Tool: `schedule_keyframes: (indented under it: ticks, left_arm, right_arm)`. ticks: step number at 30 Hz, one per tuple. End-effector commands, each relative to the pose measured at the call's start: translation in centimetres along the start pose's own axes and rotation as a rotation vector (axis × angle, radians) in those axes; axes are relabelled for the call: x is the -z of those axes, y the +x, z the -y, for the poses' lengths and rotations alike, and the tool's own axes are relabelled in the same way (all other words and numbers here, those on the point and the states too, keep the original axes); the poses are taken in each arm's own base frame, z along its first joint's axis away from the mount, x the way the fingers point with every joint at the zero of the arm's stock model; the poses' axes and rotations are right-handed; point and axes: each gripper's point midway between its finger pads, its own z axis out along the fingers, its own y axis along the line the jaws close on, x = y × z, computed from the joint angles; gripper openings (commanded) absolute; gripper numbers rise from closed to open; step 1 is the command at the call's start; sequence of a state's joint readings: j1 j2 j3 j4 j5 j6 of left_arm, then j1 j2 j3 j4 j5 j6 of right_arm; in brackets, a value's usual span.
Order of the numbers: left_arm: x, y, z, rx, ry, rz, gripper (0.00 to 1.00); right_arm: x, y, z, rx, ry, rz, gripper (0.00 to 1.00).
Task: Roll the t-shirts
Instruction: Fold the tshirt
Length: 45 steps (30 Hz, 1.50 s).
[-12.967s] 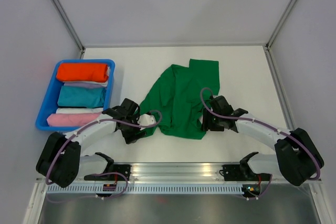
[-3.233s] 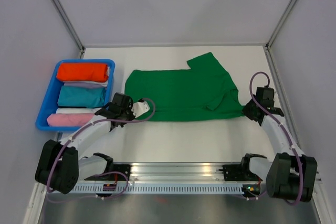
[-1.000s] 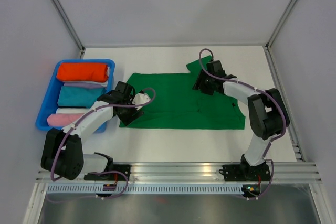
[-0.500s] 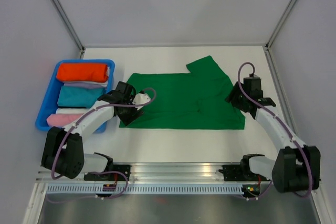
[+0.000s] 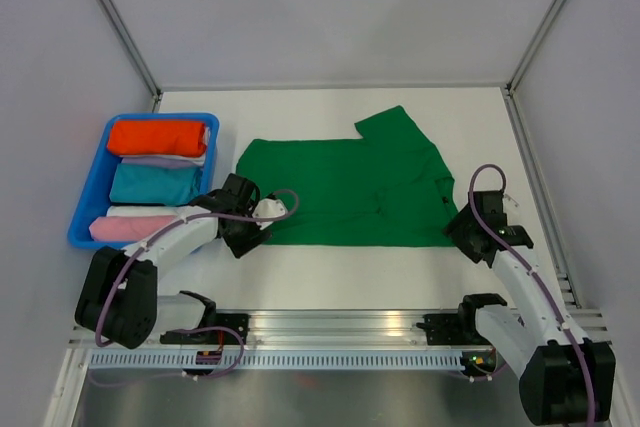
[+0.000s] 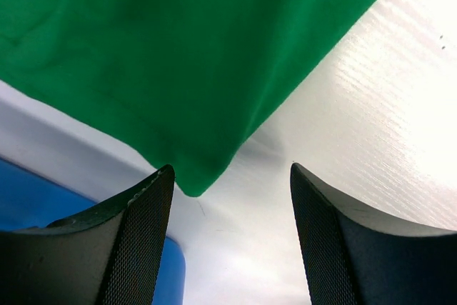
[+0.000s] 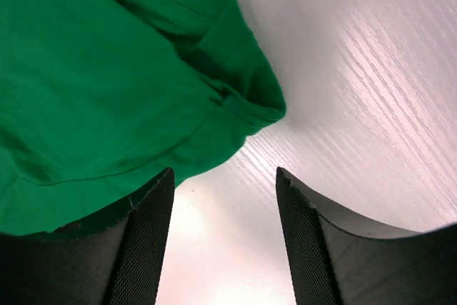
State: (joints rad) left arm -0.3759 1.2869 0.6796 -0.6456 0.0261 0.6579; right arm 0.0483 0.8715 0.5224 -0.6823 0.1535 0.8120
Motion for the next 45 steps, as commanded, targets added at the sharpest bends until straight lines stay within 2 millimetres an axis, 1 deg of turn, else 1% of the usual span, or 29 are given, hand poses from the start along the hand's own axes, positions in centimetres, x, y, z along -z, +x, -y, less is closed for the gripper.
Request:
schedule_keyframes:
  ticks: [1,3,6,9,12,13,15,16,17,19,21,22,23,25,27,28,30,33,34,35,36,37,38,39,40,41,43,44,45]
  left_arm:
    - [-0.7,-0.2,-0.7,-0.051,-0.036,0.012,0.72]
    - [-1.5,-0.3,-0.9,-0.056,-0.038,0.016,0.72]
    - [-2.5,0.8,-1.4,-0.062,-0.073,-0.039,0.71]
    - [-3.2,0.9,-2.1,-0.04,-0.118,-0.049,0.67]
    - [-3.7,0.9,-1.7,-0.046,-0.108,-0.03,0.47]
    - [-3.7,1.0,-1.6,-0.046,-0.102,-0.03,0.34]
    - [-3.6,1.0,-1.3,-0.045,-0.093,-0.02,0.19]
    - [-3.3,1.1,-1.0,-0.045,-0.092,-0.015,0.03]
    - [-3.1,1.1,-0.9,-0.044,-0.085,-0.005,0.02]
    - [-2.3,0.6,-0.5,-0.052,-0.069,0.026,0.02]
    - [-1.1,0.9,-0.1,-0.051,-0.051,0.017,0.02]
    - [-0.1,0.2,0.1,-0.051,-0.044,0.058,0.02]
    - [0.5,0.8,1.3,-0.046,0.005,0.047,0.02]
    - [1.7,0.1,2.5,-0.048,0.051,0.108,0.02]
    - [2.3,1.2,4.2,-0.06,0.111,0.095,0.02]
    - [2.4,1.4,4.6,-0.068,0.124,0.094,0.02]
    - [2.8,1.9,5.1,-0.095,0.135,0.098,0.02]
    - [2.8,1.9,5.9,-0.103,0.171,0.107,0.05]
    - [3.0,2.0,6.6,-0.111,0.208,0.11,0.11]
    - [3.1,2.1,6.9,-0.119,0.226,0.102,0.18]
    - [3.3,2.0,6.9,-0.126,0.233,0.104,0.47]
    - [3.5,2.4,7.0,-0.14,0.24,0.088,0.6]
    - [4.0,2.0,6.6,-0.15,0.228,0.095,0.66]
    - [4.4,1.7,6.2,-0.152,0.216,0.099,0.71]
    - [4.9,1.3,5.8,-0.14,0.204,0.103,0.71]
    - [6.1,-0.4,4.6,-0.134,0.166,0.148,0.73]
    - [7.3,-3.2,2.5,-0.06,0.093,0.212,0.73]
    - [8.9,-5.6,0.3,-0.025,0.02,0.273,0.73]
    - [9.5,-6.9,-0.9,0.041,-0.02,0.298,0.7]
  right_arm:
    - [-1.4,0.1,1.1,-0.06,0.066,0.017,0.64]
    - [-2.4,0.3,1.5,-0.043,0.096,0.014,0.64]
    - [-3.8,0.5,2.0,-0.026,0.136,0.002,0.61]
    - [-4.8,0.6,2.2,-0.017,0.156,-0.001,0.51]
    - [-5.1,0.8,2.3,-0.02,0.158,-0.002,0.33]
    - [-5.1,0.7,2.3,-0.023,0.159,0.001,0.22]
    - [-4.7,0.5,2.2,-0.028,0.152,0.011,0.13]
    - [-4.5,0.1,2.0,-0.033,0.147,0.024,0.02]
    - [-3.9,-0.3,2.2,-0.036,0.151,0.044,0.0]
    - [-3.0,-1.1,2.0,-0.042,0.151,0.076,0.0]
    - [-1.5,-1.4,2.9,-0.053,0.182,0.093,0.0]
    - [-0.9,-1.5,3.0,-0.064,0.185,0.093,0.0]
    - [-0.2,-1.5,2.9,-0.094,0.163,0.103,0.0]
    - [0.7,-1.1,2.4,-0.154,0.135,0.086,0.0]
    - [1.8,-1.5,2.8,-0.185,0.154,0.108,0.0]
    - [2.5,-2.6,3.0,-0.192,0.168,0.151,0.0]
    - [3.2,-2.8,3.7,-0.192,0.189,0.171,0.0]
    - [3.4,-1.9,4.1,-0.233,0.178,0.164,0.0]
    - [3.2,-1.4,4.3,-0.259,0.177,0.158,0.01]
    - [3.3,-1.6,4.3,-0.27,0.163,0.171,0.04]
    - [3.3,-1.5,4.3,-0.274,0.161,0.174,0.25]
    - [3.4,-1.7,4.2,-0.278,0.155,0.179,0.38]
    - [3.6,-1.8,4.5,-0.275,0.176,0.183,0.49]
    - [4.1,-2.5,4.3,-0.28,0.176,0.204,0.6]
    - [4.4,-2.9,4.3,-0.28,0.184,0.216,0.65]
    - [4.7,-3.7,4.2,-0.263,0.189,0.244,0.66]
    - [5.7,-5.9,2.5,-0.24,0.129,0.298,0.67]
    - [6.1,-7.7,0.8,-0.171,0.066,0.342,0.67]
    - [7.1,-9.4,-1.1,-0.133,0.001,0.38,0.67]
